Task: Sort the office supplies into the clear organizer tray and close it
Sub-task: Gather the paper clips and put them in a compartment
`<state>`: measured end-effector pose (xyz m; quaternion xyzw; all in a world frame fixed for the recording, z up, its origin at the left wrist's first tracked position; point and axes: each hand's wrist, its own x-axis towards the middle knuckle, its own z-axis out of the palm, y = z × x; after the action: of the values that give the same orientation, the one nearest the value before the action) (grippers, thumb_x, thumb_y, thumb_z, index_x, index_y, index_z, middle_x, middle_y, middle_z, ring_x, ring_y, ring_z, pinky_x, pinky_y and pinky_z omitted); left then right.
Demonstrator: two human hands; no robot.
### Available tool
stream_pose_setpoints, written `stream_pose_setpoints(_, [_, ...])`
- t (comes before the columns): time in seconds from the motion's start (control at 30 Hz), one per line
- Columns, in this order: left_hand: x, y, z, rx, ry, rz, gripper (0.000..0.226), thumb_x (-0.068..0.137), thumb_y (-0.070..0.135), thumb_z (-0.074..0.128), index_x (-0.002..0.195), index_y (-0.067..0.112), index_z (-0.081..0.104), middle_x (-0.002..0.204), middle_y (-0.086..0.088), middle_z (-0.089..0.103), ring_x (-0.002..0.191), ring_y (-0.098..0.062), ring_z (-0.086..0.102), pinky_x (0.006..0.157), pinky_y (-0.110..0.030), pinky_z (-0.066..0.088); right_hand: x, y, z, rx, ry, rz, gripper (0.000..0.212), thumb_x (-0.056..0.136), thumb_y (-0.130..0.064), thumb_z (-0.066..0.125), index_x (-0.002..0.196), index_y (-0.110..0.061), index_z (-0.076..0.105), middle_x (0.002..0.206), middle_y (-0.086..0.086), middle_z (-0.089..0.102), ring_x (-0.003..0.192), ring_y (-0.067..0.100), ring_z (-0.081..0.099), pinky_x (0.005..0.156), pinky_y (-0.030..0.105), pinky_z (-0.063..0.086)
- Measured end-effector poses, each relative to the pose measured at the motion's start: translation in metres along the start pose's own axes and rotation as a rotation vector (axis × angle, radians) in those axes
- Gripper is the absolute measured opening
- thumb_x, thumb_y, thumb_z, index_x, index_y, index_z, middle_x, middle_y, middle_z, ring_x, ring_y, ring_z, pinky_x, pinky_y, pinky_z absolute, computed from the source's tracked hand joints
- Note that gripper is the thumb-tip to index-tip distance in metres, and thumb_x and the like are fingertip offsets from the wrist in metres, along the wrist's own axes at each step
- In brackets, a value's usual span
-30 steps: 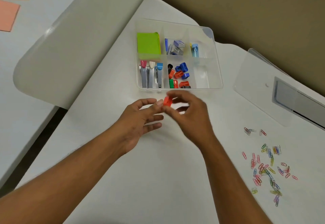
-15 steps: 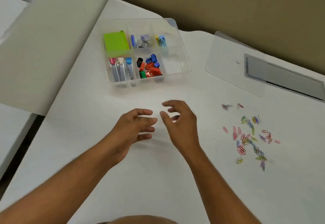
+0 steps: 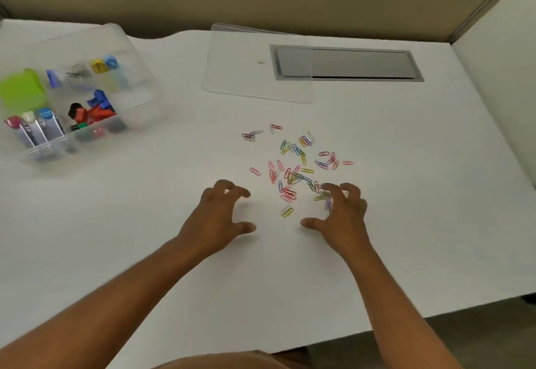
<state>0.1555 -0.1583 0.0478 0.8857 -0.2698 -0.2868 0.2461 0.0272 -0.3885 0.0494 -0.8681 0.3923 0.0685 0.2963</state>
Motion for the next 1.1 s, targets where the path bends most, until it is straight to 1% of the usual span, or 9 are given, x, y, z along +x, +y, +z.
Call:
stream_pose_setpoints(0.07, [0.028, 0.014, 0.003, 0.278, 0.034, -0.009, 0.1, 0.071, 0.07, 0.079, 0.154, 0.037, 0.033, 0.162, -0.001, 0.023, 0.143, -0.031, 0.031, 0.107, -0.048, 0.046, 0.02, 0.023, -0.019, -0.048, -0.074, 0.106, 0.101, 0.062, -0.038, 0.097, 0.146, -0.029, 0.043, 0.151, 0.004, 0.023, 0.138, 0.031, 0.027, 0.103, 0.04, 0.043])
stream_pose_setpoints(0.17, [0.062, 0.034, 0.01, 0.4, 0.03, -0.026, 0.116, 0.065, 0.083, 0.072, 0.16, 0.038, 0.022, 0.163, -0.006, 0.021, 0.143, -0.034, 0.03, 0.109, -0.05, 0.044, 0.045, 0.037, -0.022, 0.076, -0.076, 0.047, 0.091, 0.063, -0.026, 0.098, 0.141, -0.023, 0.051, 0.137, 0.006, 0.033, 0.128, 0.026, 0.045, 0.096, 0.026, 0.043])
stream_pose_setpoints(0.27, [0.073, 0.057, 0.033, 0.301, 0.032, 0.05, 0.098, 0.073, 0.075, 0.073, 0.156, 0.036, 0.037, 0.159, -0.004, 0.03, 0.141, -0.03, 0.032, 0.108, -0.045, 0.046, 0.061, 0.023, -0.012, 0.208, -0.061, -0.047, 0.066, 0.068, -0.015, 0.095, 0.126, -0.018, 0.065, 0.122, 0.003, 0.046, 0.112, 0.021, 0.06, 0.083, 0.019, 0.043])
stream_pose_setpoints(0.47, [0.082, 0.067, 0.056, 0.204, 0.186, 0.137, 0.051, 0.09, 0.044, 0.075, 0.136, 0.026, 0.062, 0.146, -0.007, 0.044, 0.131, -0.03, 0.042, 0.098, -0.045, 0.053, 0.086, 0.001, 0.003, 0.211, -0.073, -0.312, 0.052, 0.073, -0.009, 0.089, 0.12, -0.018, 0.069, 0.12, 0.004, 0.056, 0.105, 0.025, 0.065, 0.096, 0.039, 0.054])
stream_pose_setpoints(0.57, [0.096, 0.057, 0.039, 0.353, 0.255, 0.119, 0.079, 0.08, 0.058, 0.078, 0.147, 0.029, 0.05, 0.156, -0.011, 0.036, 0.138, -0.037, 0.036, 0.104, -0.056, 0.048, 0.108, 0.004, -0.018, 0.047, -0.021, -0.428, 0.078, 0.068, -0.029, 0.094, 0.138, -0.027, 0.058, 0.138, 0.003, 0.046, 0.124, 0.028, 0.047, 0.104, 0.045, 0.047])
stream_pose_setpoints(0.7, [0.123, 0.052, 0.02, 0.561, 0.09, -0.031, 0.12, 0.068, 0.087, 0.065, 0.163, 0.041, 0.008, 0.173, -0.013, -0.002, 0.155, -0.051, 0.004, 0.119, -0.066, 0.021, 0.13, -0.007, -0.028, -0.419, -0.264, -0.494, 0.126, 0.058, -0.067, 0.087, 0.159, -0.047, 0.014, 0.169, 0.001, 0.004, 0.151, 0.038, 0.008, 0.118, 0.055, 0.023])
stream_pose_setpoints(0.87, [0.124, 0.055, 0.028, 0.53, 0.098, 0.036, 0.077, 0.089, 0.068, 0.06, 0.156, 0.037, 0.04, 0.167, -0.018, 0.026, 0.149, -0.047, 0.024, 0.116, -0.059, 0.033, 0.12, -0.018, -0.012, -0.467, -0.275, -0.68, 0.076, 0.082, -0.043, 0.08, 0.149, -0.042, 0.045, 0.166, -0.002, 0.023, 0.142, 0.036, 0.026, 0.114, 0.047, 0.036])
stream_pose_setpoints(1.0, [0.103, 0.05, 0.052, 0.428, 0.335, 0.235, 0.032, 0.093, 0.026, 0.072, 0.124, 0.017, 0.073, 0.129, -0.02, 0.063, 0.114, -0.042, 0.057, 0.08, -0.051, 0.057, 0.095, -0.004, 0.012, -0.223, -0.117, -0.724, 0.042, 0.091, -0.006, 0.067, 0.127, -0.027, 0.069, 0.133, 0.0, 0.054, 0.115, 0.026, 0.046, 0.085, 0.04, 0.054])
stream_pose_setpoints(1.1, [0.089, 0.047, 0.063, 0.451, 0.347, 0.297, 0.023, 0.09, 0.007, 0.072, 0.113, 0.01, 0.074, 0.108, -0.014, 0.067, 0.097, -0.034, 0.061, 0.062, -0.044, 0.058, 0.084, 0.002, 0.023, -0.121, -0.014, -0.707, 0.028, 0.094, -0.006, 0.065, 0.116, -0.021, 0.075, 0.112, 0.0, 0.063, 0.1, 0.023, 0.053, 0.079, 0.034, 0.052])
